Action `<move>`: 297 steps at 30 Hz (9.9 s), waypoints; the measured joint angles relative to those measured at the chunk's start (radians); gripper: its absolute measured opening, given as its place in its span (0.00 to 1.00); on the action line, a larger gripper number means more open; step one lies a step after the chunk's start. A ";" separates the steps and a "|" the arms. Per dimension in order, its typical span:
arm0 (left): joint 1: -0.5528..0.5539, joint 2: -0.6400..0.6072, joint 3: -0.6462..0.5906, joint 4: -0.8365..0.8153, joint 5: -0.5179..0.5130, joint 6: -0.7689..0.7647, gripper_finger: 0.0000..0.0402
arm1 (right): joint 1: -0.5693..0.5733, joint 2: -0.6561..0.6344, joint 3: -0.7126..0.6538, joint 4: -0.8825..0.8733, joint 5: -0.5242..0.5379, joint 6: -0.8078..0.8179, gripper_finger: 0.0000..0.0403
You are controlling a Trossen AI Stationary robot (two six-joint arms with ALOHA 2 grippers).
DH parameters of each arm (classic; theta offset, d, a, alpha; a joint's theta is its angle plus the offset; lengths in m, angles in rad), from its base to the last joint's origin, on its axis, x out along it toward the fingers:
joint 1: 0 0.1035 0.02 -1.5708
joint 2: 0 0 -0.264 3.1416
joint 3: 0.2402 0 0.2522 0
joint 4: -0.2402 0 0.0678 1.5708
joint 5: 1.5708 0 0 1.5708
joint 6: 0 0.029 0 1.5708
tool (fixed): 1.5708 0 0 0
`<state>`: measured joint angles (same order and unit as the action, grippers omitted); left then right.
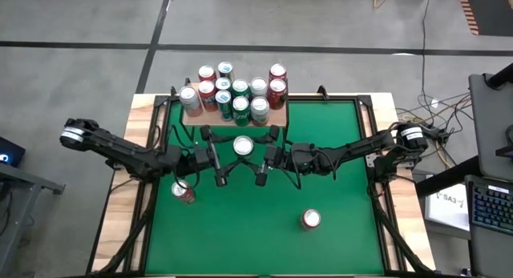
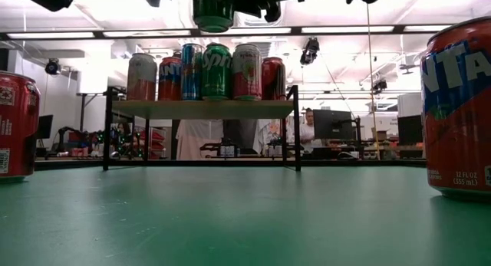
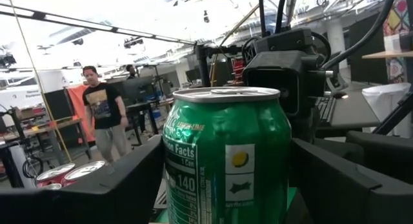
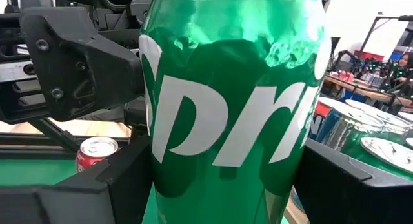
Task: Place canned beverage on shelf
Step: Put the green can on the shelf
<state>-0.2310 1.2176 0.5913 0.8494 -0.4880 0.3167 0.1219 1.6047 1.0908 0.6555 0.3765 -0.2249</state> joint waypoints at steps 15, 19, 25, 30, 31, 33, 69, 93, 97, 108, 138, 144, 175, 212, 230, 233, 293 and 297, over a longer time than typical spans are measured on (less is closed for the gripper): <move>-0.005 -0.034 0.001 -0.172 -0.030 -0.075 0.88 | 0.000 0.003 0.000 -0.017 0.022 -0.011 0.72; -0.006 -0.059 0.004 -0.290 -0.038 -0.080 0.95 | 0.000 0.005 0.000 -0.043 0.030 -0.001 0.72; -0.003 -0.046 -0.004 -0.219 -0.048 -0.064 0.84 | 0.000 0.010 0.000 -0.045 0.044 0.000 0.72; 0.008 -0.025 -0.005 -0.176 -0.056 -0.064 0.79 | 0.000 0.014 0.000 -0.037 0.054 0.004 0.72; 0.012 -0.023 -0.005 -0.176 -0.057 -0.072 0.79 | 0.000 0.015 0.000 -0.037 0.054 0.006 0.72; 0.016 -0.020 -0.005 -0.169 -0.055 -0.084 0.78 | 0.000 0.015 0.000 -0.037 0.054 0.009 0.72; 0.035 -0.018 0.004 -0.084 -0.003 -0.115 0.79 | 0.000 0.018 0.004 -0.022 0.040 -0.003 0.72; 0.021 -0.087 0.001 -0.182 -0.017 -0.119 0.69 | 0.000 0.014 0.002 -0.042 0.044 0.101 0.85; 0.021 -0.137 0.000 -0.248 -0.017 -0.122 0.69 | 0.000 -0.001 0.002 -0.071 0.051 0.100 0.85; 0.022 -0.206 -0.117 -0.331 -0.054 -0.169 0.69 | 0.005 -0.081 0.016 -0.209 0.102 0.150 0.86; 0.024 -0.032 -0.068 -0.098 -0.083 -0.111 0.69 | -0.011 0.035 0.173 -0.301 0.088 0.183 0.83; 0.024 -0.024 -0.068 -0.089 -0.086 -0.109 0.72 | -0.019 0.035 0.175 -0.306 0.085 0.180 0.74; 0.023 -0.363 -0.134 -0.551 -0.021 0.001 0.85 | -0.065 0.089 0.314 -0.472 0.225 0.437 0.74; 0.101 0.135 -0.311 0.268 -0.079 -0.074 0.13 | -0.114 0.241 0.486 -0.683 0.436 0.618 0.74; 0.181 0.338 -0.312 0.499 -0.078 -0.075 0.12 | -0.143 0.257 0.491 -0.657 0.433 0.632 0.74; 0.195 0.366 -0.312 0.542 -0.078 -0.075 0.12 | -0.149 0.257 0.491 -0.655 0.431 0.630 0.74; 0.268 0.477 -0.207 0.565 -0.076 -0.037 0.12 | -0.181 0.257 0.492 -0.665 0.430 0.593 0.81; 0.272 0.477 -0.207 0.565 -0.079 -0.037 0.12 | -0.181 0.257 0.491 -0.653 0.428 0.576 0.81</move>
<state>0.0410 1.6947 0.3845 1.4143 -0.5665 0.2792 -0.0589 1.8622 1.5814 0.0025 0.8042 0.3508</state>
